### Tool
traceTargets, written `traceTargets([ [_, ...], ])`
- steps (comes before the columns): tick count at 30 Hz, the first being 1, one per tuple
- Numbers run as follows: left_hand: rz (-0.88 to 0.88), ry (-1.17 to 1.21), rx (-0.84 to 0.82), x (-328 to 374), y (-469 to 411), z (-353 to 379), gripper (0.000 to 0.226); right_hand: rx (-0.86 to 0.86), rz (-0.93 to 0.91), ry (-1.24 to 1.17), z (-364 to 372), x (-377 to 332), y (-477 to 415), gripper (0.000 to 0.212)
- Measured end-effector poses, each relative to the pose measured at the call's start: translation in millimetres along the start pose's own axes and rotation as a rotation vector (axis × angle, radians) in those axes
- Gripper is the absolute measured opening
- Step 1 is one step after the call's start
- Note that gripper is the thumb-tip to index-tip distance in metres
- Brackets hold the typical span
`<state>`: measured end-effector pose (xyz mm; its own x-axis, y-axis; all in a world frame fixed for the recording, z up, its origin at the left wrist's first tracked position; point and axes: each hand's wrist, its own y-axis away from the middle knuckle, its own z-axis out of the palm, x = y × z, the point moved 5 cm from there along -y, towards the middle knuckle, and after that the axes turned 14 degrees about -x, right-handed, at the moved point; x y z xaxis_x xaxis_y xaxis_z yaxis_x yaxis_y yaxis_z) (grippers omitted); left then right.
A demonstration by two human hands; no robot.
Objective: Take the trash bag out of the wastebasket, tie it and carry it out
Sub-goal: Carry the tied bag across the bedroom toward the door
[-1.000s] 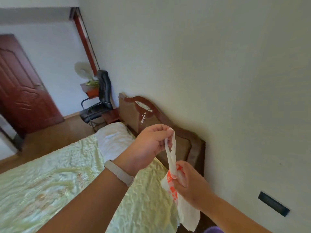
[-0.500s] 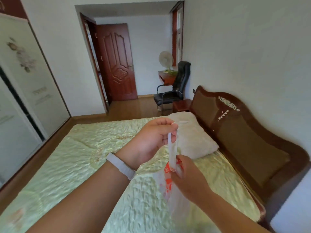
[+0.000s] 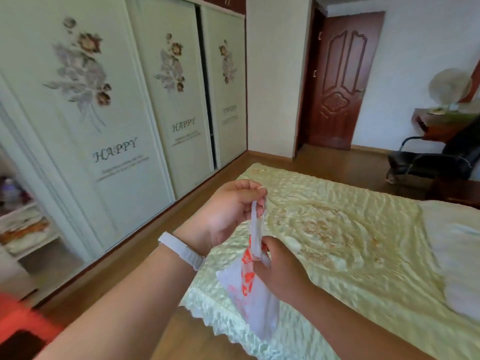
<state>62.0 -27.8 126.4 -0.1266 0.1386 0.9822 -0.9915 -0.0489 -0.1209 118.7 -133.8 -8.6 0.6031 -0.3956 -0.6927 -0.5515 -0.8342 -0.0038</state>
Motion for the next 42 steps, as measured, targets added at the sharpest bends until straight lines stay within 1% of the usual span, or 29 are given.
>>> traceTargets([
  [8,-0.024,-0.067,0.33,11.8,32.3,-135.8,0.014,-0.236,-0.196,-0.064,81.5,-62.8,-120.0,0.035],
  [12,-0.032,-0.095,0.45,13.7,34.9,-192.4,0.009,-0.371,-0.297,-0.101,109.6,-82.4,-181.3,0.035],
  [17,-0.034,-0.052,0.596,15.4,28.1,-262.8,0.012,-0.509,-0.372,-0.1,129.5,-97.7,-257.4,0.037],
  [21,-0.018,-0.06,0.691,17.8,21.6,-302.5,0.018,-0.557,-0.42,-0.064,147.3,-106.8,-311.7,0.042],
  [25,-0.023,-0.072,0.759,26.5,30.0,-341.6,0.02,-0.576,-0.406,-0.06,169.0,-123.2,-348.4,0.036],
  [28,0.01,-0.083,0.788,37.8,39.0,-374.6,0.015,-0.569,-0.408,-0.038,187.0,-145.1,-379.7,0.034],
  [31,0.017,-0.082,0.78,39.4,50.6,-413.0,0.008,-0.573,-0.403,-0.029,209.1,-167.7,-405.2,0.035],
  [35,0.018,-0.104,0.719,44.0,64.3,-480.5,0.008,-0.61,-0.387,-0.054,248.0,-197.1,-438.7,0.04],
  [39,0.065,-0.088,0.659,52.3,78.7,-553.5,0.007,-0.613,-0.316,-0.147,288.8,-236.1,-480.0,0.04],
  [42,0.068,-0.076,0.628,61.3,95.7,-609.2,0.009,-0.596,-0.275,-0.138,318.8,-273.2,-509.7,0.027],
])
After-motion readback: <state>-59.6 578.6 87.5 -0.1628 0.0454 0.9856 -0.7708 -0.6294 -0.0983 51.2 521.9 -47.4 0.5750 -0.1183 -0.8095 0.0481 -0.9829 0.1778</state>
